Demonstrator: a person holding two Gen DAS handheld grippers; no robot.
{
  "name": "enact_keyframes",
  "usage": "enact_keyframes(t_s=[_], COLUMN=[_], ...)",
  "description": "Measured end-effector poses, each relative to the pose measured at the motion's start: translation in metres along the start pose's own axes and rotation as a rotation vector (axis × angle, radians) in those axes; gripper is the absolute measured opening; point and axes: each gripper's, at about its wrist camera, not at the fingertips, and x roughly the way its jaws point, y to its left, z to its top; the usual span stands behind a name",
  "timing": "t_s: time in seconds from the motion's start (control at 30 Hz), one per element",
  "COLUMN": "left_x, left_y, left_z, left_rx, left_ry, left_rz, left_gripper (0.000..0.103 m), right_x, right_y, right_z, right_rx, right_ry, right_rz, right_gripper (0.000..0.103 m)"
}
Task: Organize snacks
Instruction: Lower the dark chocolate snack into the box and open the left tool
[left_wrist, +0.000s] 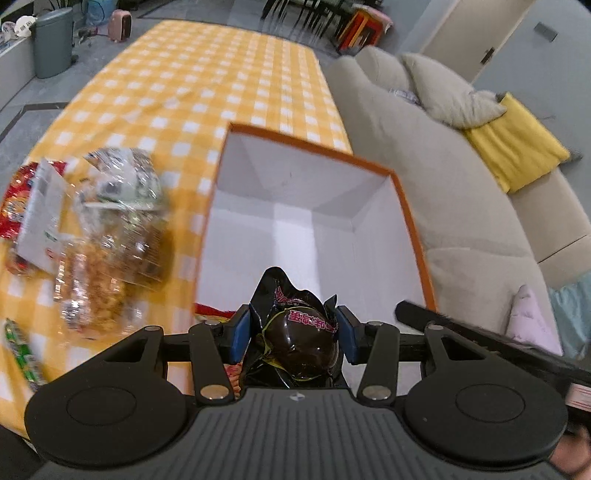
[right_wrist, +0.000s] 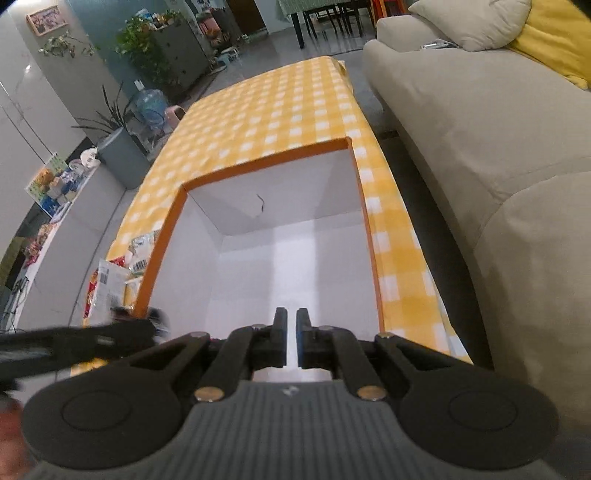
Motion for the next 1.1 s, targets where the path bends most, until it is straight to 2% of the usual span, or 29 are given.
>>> enact_keyframes(t_s=[0.1, 0.2, 0.33, 0.47, 0.57, 0.73, 0.87, 0.97, 1.07, 1.1], left_x=[0.019, 0.038, 0.060, 0.071, 0.072, 0.060, 0.040, 0.021, 0.002, -0.004], left_y=[-0.012, -0.018, -0.023, -0.022, -0.022, -0.021, -0.020, -0.017, -0.013, -0.012], left_z=[-0.004, -0.007, -0.015, -0.021, -0.023, -0.020, -0.013, -0.006, 0.001, 0.002], left_rx=[0.032, 0.030, 0.037, 0.030, 0.049, 0.080, 0.085, 0.089, 0.094, 0.095], left_ry=[0.030, 0.077, 0.126, 0.161, 0.171, 0.154, 0.131, 0.119, 0.080, 0.068], left_rz=[0.009, 0.004, 0.033, 0.016, 0.056, 0.027, 0.048, 0.067, 0.099, 0.106], left_gripper=[0.055, 0.055, 0.055, 0.056, 0.058, 0.065, 0.066, 0.071, 0.074, 0.076], right_x=[-0.003, -0.007, -0.006, -0.007, -0.006, -0.002, -0.003, -0.002, -0.001, -0.001], right_y=[-0.004, -0.010, -0.019, -0.023, -0.023, -0.019, -0.015, -0.011, -0.006, -0.004], right_z=[0.002, 0.002, 0.001, 0.001, 0.001, -0.001, -0.001, -0.002, -0.005, -0.005], right_rx=[0.015, 0.036, 0.067, 0.083, 0.078, 0.041, 0.025, 0.000, -0.041, -0.050], right_ry=[-0.022, -0.025, -0.021, -0.016, -0.004, 0.031, 0.035, 0.055, 0.070, 0.075], right_rz=[0.000, 0.021, 0.048, 0.056, 0.060, 0.074, 0.098, 0.096, 0.086, 0.081], right_gripper=[0.004, 0.006, 0.007, 0.007, 0.007, 0.007, 0.008, 0.010, 0.020, 0.028])
